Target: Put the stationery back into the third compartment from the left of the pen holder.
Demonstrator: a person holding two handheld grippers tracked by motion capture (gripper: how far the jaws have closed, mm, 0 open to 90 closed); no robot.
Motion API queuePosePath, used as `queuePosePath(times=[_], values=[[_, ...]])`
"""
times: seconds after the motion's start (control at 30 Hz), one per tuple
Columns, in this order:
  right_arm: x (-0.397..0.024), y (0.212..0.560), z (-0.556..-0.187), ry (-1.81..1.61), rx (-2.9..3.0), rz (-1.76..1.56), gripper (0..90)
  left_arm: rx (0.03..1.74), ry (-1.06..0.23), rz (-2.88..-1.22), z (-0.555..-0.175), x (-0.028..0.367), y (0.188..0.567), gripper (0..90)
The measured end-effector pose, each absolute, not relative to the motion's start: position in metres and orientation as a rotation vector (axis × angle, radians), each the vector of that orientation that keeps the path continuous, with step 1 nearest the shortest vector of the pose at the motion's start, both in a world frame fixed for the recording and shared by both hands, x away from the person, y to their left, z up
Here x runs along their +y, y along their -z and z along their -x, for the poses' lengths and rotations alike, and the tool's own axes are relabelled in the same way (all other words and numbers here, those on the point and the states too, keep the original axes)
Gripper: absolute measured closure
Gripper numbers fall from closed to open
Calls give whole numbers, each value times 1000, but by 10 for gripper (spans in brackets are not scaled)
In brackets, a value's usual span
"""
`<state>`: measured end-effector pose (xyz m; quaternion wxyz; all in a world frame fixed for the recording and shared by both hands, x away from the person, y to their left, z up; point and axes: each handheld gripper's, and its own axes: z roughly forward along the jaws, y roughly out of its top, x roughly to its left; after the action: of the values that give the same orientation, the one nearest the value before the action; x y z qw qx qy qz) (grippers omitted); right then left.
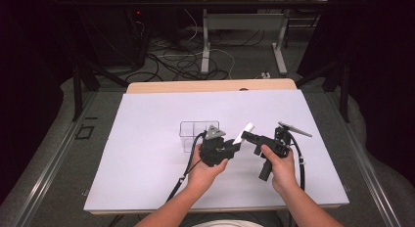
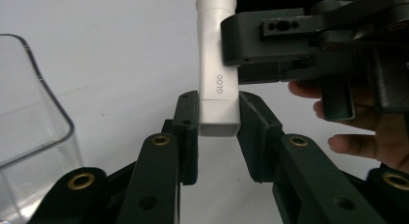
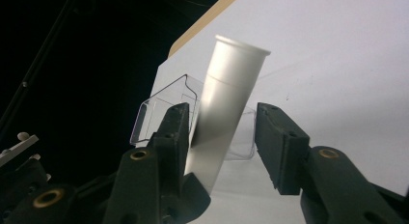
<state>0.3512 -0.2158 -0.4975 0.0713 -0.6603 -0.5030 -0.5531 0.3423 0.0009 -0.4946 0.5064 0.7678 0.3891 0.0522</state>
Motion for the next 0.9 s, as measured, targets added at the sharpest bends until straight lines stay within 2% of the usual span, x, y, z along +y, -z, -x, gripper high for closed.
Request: queuePosePath(times=[0.4, 0.53, 0.57, 0.9], values=[[-217, 503, -351, 1624, -1470, 1978, 649, 908, -116, -1853, -338, -5, 497, 710], [-220, 500, -350, 1539, -1510, 1987, 665, 914, -111, -1848, -338, -5, 498, 710], [-217, 503, -351, 1618, -1440, 1984, 668, 913, -112, -1850, -338, -5, 498, 709], [-216, 504, -354, 1598, -1416, 1957, 692, 925, -104, -1880, -340, -2, 498, 697]])
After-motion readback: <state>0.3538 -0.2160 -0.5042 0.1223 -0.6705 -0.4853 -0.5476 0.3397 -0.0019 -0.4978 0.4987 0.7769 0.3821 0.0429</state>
